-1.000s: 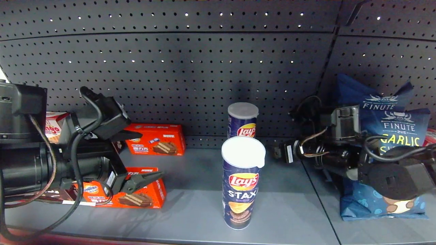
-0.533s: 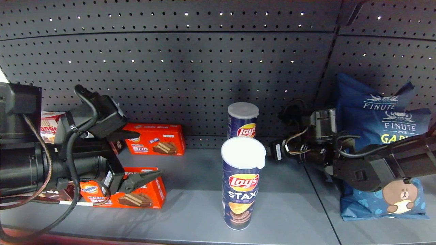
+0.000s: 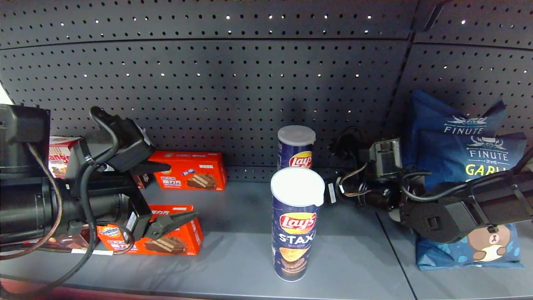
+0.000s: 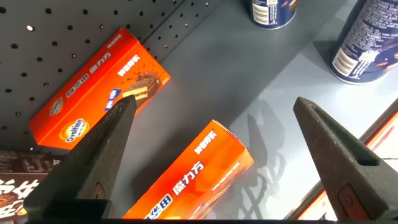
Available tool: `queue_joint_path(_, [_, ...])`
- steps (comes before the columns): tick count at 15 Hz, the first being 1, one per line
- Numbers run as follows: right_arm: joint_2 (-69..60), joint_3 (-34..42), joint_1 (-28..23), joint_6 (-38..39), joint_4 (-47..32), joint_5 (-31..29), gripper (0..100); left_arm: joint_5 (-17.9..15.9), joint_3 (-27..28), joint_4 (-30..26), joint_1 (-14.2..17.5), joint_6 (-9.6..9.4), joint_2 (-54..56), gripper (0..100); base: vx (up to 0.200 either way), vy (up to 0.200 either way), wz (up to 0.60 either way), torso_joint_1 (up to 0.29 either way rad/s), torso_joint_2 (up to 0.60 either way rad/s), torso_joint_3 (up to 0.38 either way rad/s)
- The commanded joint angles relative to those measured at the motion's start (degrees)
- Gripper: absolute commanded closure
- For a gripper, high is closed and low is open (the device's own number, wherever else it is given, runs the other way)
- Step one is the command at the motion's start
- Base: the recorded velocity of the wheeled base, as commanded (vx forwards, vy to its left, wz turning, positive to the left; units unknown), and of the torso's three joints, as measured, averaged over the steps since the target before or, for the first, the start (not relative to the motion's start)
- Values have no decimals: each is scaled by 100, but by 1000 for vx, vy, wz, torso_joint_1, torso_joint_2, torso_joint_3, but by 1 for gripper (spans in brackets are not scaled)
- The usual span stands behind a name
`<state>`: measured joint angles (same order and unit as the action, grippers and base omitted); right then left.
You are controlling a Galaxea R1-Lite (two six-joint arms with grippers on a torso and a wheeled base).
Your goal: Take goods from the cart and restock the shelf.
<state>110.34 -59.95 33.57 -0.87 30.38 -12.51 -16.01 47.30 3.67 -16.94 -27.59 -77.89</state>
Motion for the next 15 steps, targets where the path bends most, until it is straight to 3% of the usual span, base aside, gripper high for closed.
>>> queue_joint_path(1, [-3, 36, 18, -1, 3, 11, 0, 1, -19, 2, -2, -1, 1, 0, 0, 0, 0, 0, 0, 0])
queue_joint_path(15, [-232, 124, 106, -1, 3, -6, 0, 1, -124, 11, 7, -1, 116, 0, 0, 0, 0, 0, 0, 0])
